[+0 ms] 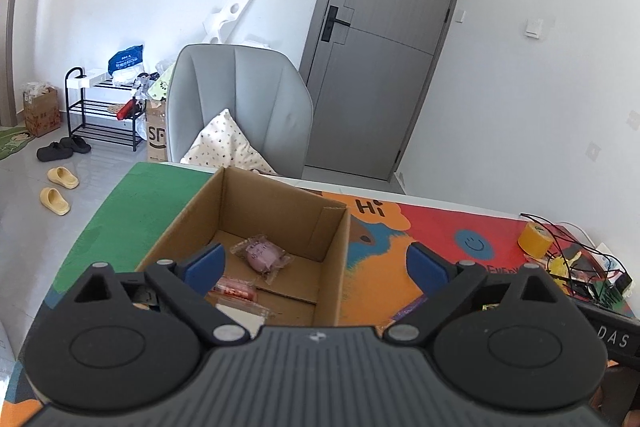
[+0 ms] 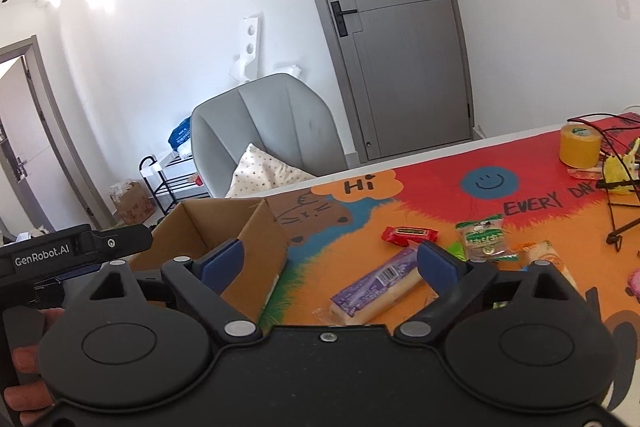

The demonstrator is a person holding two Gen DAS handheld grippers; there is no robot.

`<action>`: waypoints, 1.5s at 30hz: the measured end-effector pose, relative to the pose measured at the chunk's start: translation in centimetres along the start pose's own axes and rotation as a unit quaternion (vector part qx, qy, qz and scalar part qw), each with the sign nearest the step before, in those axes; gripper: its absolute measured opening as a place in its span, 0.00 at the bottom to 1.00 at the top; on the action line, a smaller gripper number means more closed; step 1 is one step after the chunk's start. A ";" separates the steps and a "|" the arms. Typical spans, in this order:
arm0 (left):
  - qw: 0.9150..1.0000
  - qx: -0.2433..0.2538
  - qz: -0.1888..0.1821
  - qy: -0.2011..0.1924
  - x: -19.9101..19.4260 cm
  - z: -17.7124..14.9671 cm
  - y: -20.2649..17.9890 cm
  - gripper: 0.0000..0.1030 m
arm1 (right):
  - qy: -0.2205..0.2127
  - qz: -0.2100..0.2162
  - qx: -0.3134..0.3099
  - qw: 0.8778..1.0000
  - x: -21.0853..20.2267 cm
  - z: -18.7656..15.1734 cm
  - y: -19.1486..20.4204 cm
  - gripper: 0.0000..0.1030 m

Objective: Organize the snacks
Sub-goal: 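Grasp the purple bread roll with left gripper while right grasps blue packet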

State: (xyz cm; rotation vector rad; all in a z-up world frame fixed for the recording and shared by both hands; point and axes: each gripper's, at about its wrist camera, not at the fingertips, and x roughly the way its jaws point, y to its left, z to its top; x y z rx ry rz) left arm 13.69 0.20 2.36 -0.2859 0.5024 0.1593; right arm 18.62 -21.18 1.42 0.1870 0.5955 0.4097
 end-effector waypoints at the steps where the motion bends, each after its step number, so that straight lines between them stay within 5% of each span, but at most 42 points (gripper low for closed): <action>1: 1.000 0.004 -0.004 0.001 0.2 -0.1 -0.3 0.94 | 0.000 -0.004 0.002 1.000 -0.1 -0.1 -0.4 0.91; 20: 0.995 0.059 -0.067 0.041 4.9 -2.0 -7.2 0.93 | 0.011 -0.092 0.076 0.993 -1.0 -2.0 -8.2 0.89; 36: 0.989 0.083 -0.067 0.100 11.0 -5.1 -9.8 0.91 | 0.055 -0.104 0.135 0.984 2.4 -4.9 -12.0 0.62; 45: 0.986 0.092 -0.053 0.131 14.5 -6.6 -10.4 0.91 | 0.079 -0.107 0.158 0.979 4.8 -6.0 -13.6 0.57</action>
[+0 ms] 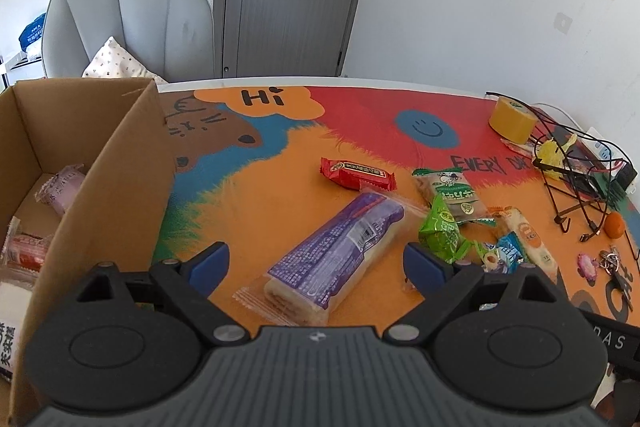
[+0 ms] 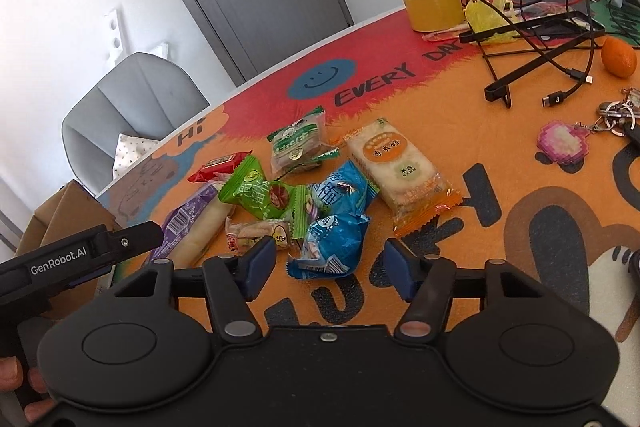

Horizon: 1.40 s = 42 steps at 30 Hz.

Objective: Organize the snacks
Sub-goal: 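Grasp the purple bread roll with left gripper while right grasps blue packet, then carry the bread roll and blue packet into the cardboard box and open both grippers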

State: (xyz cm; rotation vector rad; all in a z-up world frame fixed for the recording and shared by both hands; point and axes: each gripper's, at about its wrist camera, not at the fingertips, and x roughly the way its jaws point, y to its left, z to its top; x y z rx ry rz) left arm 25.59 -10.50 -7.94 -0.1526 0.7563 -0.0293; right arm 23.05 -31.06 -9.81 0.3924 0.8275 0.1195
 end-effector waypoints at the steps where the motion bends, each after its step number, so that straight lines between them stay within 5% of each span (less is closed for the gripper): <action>1: 1.000 0.001 0.002 0.000 0.3 0.0 0.0 0.91 | 0.002 0.000 0.000 1.000 0.2 0.0 -0.1 0.56; 8: 1.000 0.005 0.010 0.007 2.3 -0.1 -0.4 0.90 | 0.002 0.003 -0.002 1.000 0.9 0.1 -0.1 0.50; 13: 1.000 0.015 0.008 0.019 2.9 -0.8 -1.3 0.79 | -0.001 0.006 0.001 1.000 0.9 0.0 -0.1 0.46; 20: 0.999 0.026 0.004 0.028 2.5 -1.6 -1.9 0.41 | 0.000 0.009 -0.001 1.000 0.7 -0.4 0.0 0.32; 23: 0.999 0.024 0.000 0.030 1.9 -1.8 -2.0 0.33 | -0.003 0.012 0.000 1.000 0.2 -0.8 -0.1 0.29; 42: 0.999 0.003 -0.025 -0.032 -5.7 -1.3 -0.7 0.28 | -0.050 0.043 -0.023 0.998 -4.2 -1.1 2.5 0.28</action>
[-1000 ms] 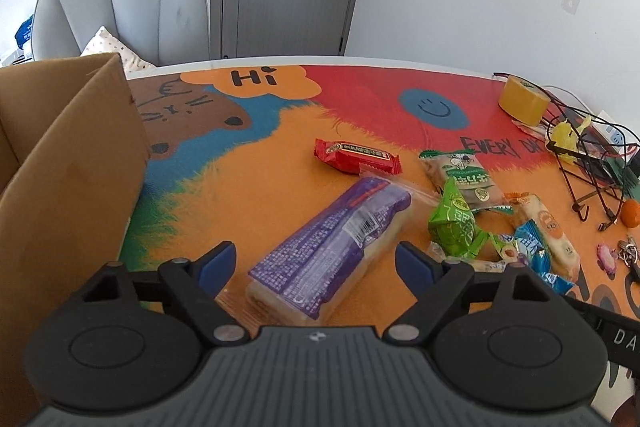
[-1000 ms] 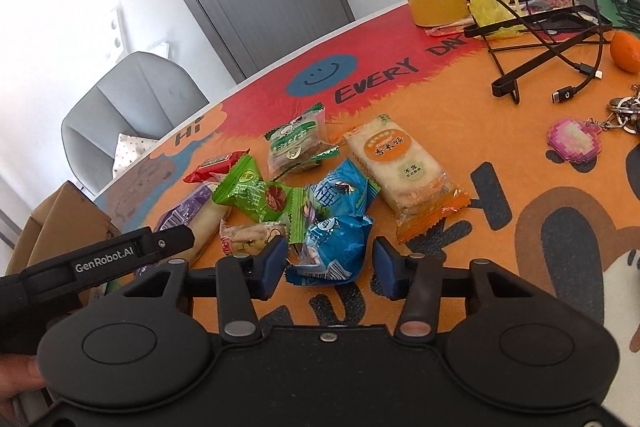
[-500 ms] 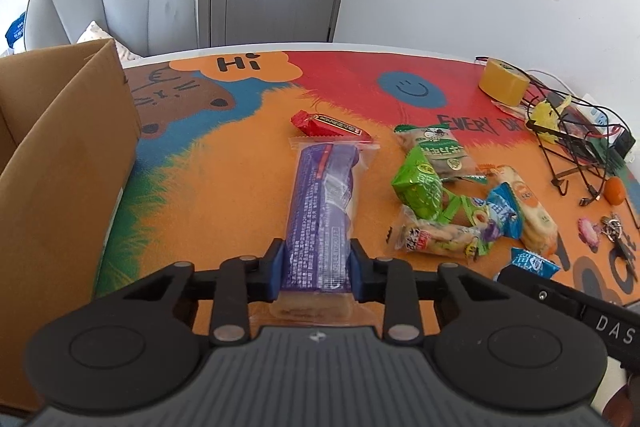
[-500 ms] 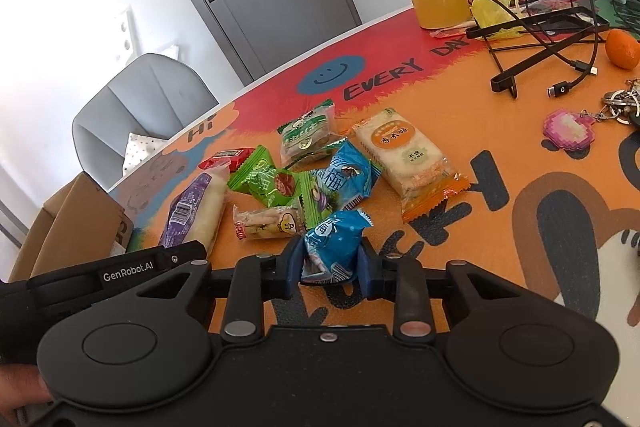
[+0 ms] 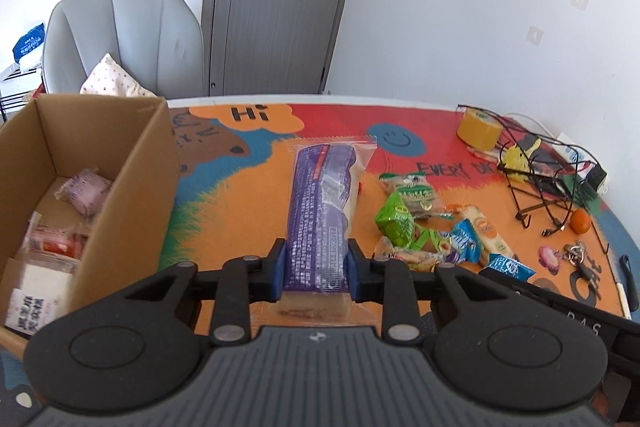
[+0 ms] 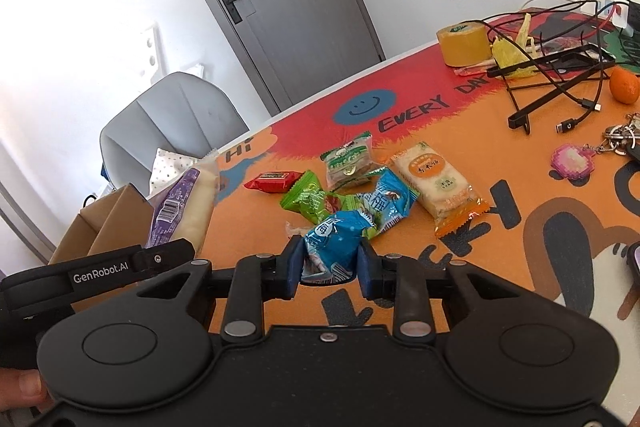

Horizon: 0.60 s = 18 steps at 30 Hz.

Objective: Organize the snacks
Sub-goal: 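Carry the bread roll and blue packet into the cardboard box and open both grippers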

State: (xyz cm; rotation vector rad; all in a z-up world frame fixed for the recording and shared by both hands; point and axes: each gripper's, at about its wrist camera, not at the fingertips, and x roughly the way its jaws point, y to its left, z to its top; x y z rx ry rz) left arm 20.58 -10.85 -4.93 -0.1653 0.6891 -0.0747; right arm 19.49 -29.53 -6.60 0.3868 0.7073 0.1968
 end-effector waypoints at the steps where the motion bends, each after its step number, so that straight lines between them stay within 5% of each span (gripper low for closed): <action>1: 1.000 -0.001 0.000 -0.004 -0.4 0.1 0.1 0.27 | -0.003 0.002 -0.002 1.000 -0.2 0.1 0.2 0.28; 18: 0.998 -0.016 0.011 -0.061 -5.7 1.5 3.0 0.27 | -0.041 0.031 -0.030 0.998 -2.2 1.0 4.7 0.28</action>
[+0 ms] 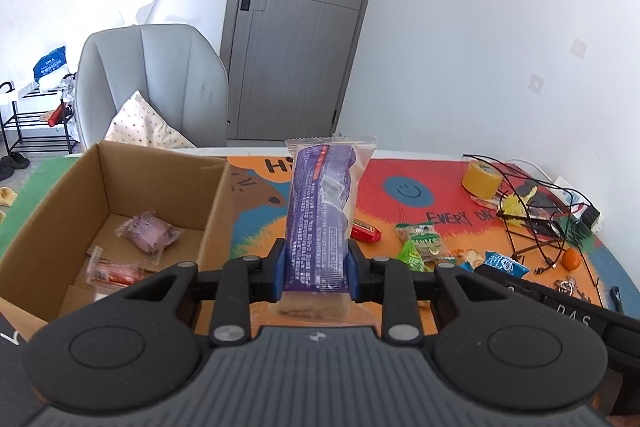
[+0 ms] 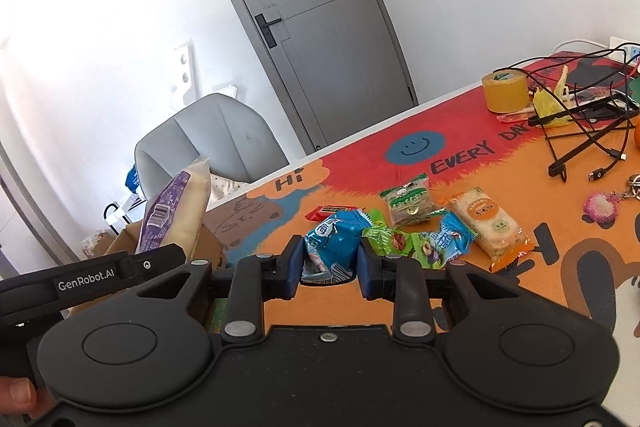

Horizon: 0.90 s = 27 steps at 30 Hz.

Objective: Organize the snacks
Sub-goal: 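Carry the bread roll and blue packet into the cardboard box and open both grippers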

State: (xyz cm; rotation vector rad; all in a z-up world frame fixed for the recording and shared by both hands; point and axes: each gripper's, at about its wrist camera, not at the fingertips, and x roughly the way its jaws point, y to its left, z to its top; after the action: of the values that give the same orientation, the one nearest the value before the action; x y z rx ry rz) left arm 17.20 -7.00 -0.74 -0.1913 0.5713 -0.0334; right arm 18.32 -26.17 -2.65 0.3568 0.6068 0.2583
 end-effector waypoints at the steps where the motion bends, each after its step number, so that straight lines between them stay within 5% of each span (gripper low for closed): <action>1: 1.000 -0.002 0.001 -0.003 -0.3 0.1 0.3 0.27 | -0.002 0.002 -0.003 1.000 -0.1 0.1 0.4 0.28; 27: 0.994 -0.054 0.075 -0.058 -5.1 3.0 8.4 0.27 | -0.010 0.079 -0.066 0.995 1.9 1.3 8.8 0.28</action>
State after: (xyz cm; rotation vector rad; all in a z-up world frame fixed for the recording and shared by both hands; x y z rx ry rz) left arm 14.38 2.18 2.85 -0.2535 0.4711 0.1537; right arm 19.42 -17.89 0.92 0.2799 0.5399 0.4440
